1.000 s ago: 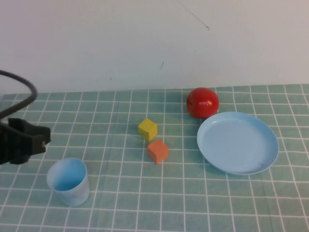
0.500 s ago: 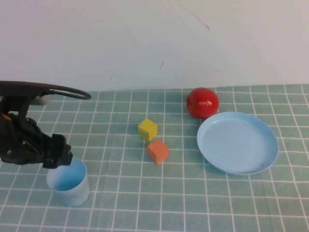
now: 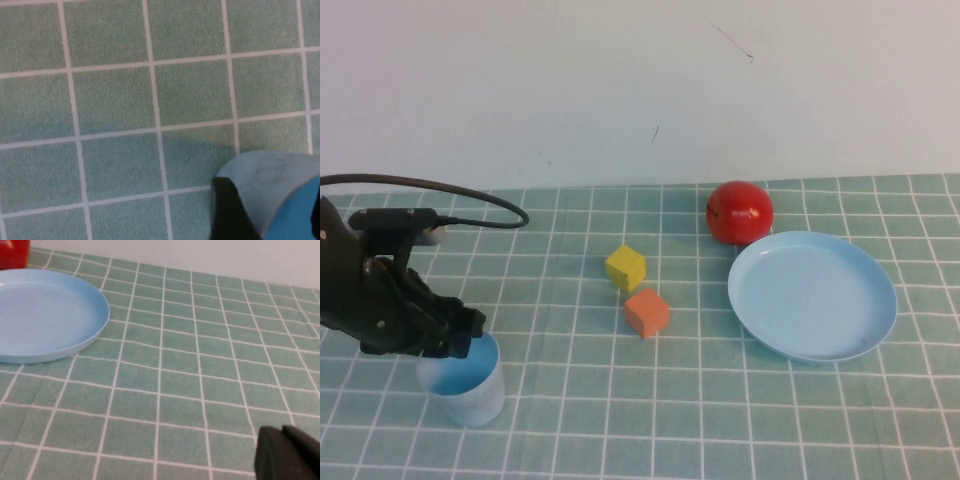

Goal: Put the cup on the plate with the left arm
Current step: Place the plate on the center of the table, then place the cup on the plate

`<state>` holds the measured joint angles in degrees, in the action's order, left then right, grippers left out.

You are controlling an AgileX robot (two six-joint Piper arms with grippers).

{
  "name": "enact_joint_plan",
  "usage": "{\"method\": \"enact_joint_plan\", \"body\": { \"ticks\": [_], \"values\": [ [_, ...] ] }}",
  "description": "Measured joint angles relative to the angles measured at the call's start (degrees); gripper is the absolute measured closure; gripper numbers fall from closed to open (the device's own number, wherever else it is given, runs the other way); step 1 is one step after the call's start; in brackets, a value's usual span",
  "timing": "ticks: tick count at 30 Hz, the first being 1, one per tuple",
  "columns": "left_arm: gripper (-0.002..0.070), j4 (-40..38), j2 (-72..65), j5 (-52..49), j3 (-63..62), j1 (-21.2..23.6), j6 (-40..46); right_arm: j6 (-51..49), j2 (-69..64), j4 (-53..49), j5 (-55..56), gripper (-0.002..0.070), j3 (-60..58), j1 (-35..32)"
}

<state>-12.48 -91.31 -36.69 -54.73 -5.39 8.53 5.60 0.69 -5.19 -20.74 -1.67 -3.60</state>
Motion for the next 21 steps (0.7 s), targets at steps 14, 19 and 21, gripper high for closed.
{"method": "enact_joint_plan", "body": {
  "ticks": [14,19,21],
  "values": [
    [0.0657,-16.18,-2.71,-5.99,-6.58,0.0,6.89,0.0,0.0,0.0,0.0,0.0678,0.0,0.0],
    [0.0657,-24.09,-2.94,-9.17,-15.01,-1.93,10.05,0.0,0.0,0.0,0.0,0.0678,0.0,0.0],
    [0.0657,-24.79,-3.65,-9.42,-19.54,-4.53,10.54,0.0,0.0,0.0,0.0,0.0678,0.0,0.0]
  ]
}}
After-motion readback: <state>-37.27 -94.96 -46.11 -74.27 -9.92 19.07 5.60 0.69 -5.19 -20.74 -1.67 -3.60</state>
